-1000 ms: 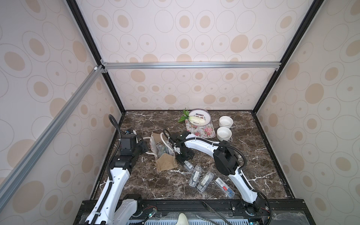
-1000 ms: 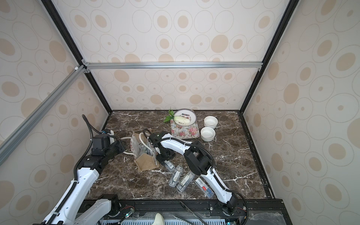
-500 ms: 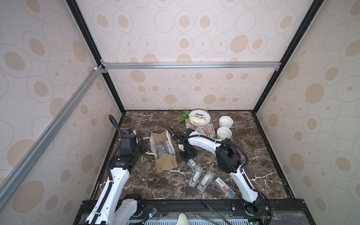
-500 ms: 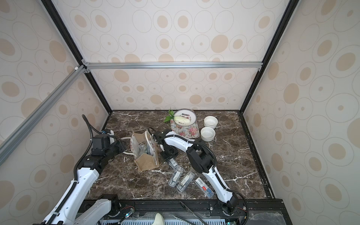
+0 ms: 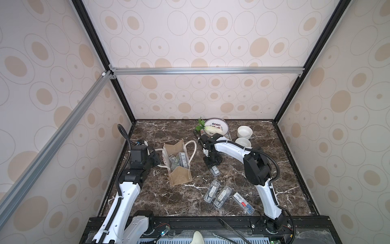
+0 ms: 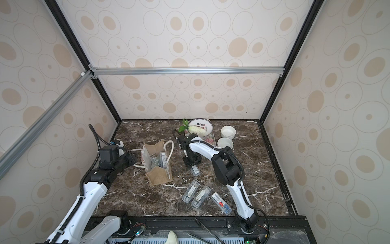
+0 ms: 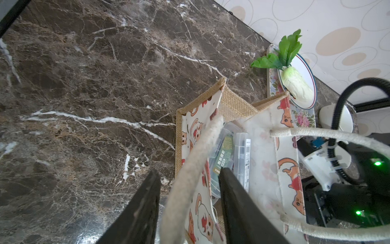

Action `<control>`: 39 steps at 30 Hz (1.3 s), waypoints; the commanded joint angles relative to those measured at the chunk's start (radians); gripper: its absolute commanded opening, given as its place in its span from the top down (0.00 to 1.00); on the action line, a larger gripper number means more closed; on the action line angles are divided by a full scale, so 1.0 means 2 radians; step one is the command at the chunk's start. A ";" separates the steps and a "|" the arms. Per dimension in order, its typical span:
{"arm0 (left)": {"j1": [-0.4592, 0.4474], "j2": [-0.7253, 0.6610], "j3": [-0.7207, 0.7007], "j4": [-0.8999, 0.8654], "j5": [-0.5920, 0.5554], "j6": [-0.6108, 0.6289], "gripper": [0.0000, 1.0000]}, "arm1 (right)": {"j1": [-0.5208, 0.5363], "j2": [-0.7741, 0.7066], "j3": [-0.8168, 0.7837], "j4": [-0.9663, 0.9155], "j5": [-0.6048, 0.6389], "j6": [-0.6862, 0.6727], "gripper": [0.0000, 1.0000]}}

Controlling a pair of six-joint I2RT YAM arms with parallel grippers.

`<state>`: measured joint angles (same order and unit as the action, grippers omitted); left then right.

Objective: Put the compass set into the canvas bag
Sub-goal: Pick up the compass set at the center of the board, then place the compass set in the canvas bag.

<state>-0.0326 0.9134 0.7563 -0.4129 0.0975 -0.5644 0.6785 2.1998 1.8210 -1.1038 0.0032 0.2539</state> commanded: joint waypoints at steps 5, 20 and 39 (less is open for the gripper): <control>0.003 -0.007 0.010 0.012 0.013 -0.003 0.54 | -0.042 -0.102 -0.024 0.001 0.031 0.021 0.57; 0.003 -0.005 0.000 0.032 0.037 -0.014 0.54 | 0.055 -0.121 0.201 -0.038 0.054 0.013 0.53; 0.002 -0.009 -0.005 0.033 0.047 -0.019 0.55 | 0.169 0.081 0.382 0.019 0.018 -0.054 0.52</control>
<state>-0.0326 0.9123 0.7437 -0.3519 0.1860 -0.5911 1.0164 2.3474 2.5561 -1.0901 0.0395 0.1722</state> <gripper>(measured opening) 0.454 0.480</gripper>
